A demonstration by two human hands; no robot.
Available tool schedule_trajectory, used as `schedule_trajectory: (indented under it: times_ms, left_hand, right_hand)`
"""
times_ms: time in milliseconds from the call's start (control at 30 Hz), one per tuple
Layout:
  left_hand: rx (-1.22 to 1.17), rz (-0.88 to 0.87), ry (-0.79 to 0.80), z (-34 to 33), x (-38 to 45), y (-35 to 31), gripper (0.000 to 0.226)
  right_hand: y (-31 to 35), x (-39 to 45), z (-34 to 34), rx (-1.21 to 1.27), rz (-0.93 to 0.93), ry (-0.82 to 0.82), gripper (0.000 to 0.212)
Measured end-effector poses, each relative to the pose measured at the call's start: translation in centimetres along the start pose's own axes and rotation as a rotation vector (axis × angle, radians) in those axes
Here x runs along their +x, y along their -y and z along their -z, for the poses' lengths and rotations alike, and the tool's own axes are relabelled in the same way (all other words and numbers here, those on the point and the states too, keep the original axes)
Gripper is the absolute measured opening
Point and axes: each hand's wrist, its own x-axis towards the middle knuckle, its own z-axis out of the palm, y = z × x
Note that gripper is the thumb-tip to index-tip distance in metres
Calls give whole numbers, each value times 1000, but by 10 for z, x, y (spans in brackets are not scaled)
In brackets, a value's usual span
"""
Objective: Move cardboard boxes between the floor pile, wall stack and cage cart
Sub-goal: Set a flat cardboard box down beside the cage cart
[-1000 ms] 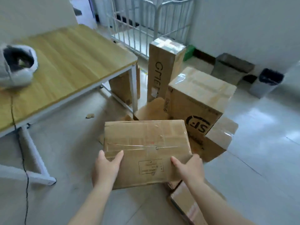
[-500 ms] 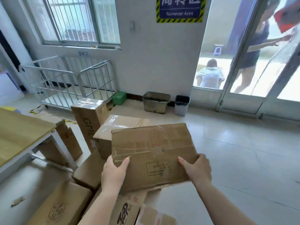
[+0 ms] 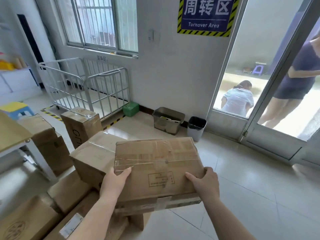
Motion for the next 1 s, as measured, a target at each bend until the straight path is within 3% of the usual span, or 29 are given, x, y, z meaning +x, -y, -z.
schedule_trajectory:
  times_ms: [100,267,533,867,1000]
  left_hand:
    - [-15,-10,-21,-43,42,-28,59]
    - [-76,17,-6,-120,137,-83,40]
    - [-100,51,-46,-223,289,-173,58]
    - [-106,190,-240,-309,475,-256,72]
    - [-129,290,-310,-318,543,-286,65]
  right_hand:
    - [9,70,1,-3,-8,3,68]
    - [41,206,0,-16,12,6,63]
    - [99,416,-6,-30,45,67,60]
    - [183,682,-94,-57,115,294,73]
    - [231,765,-139,-88,158,409,74]
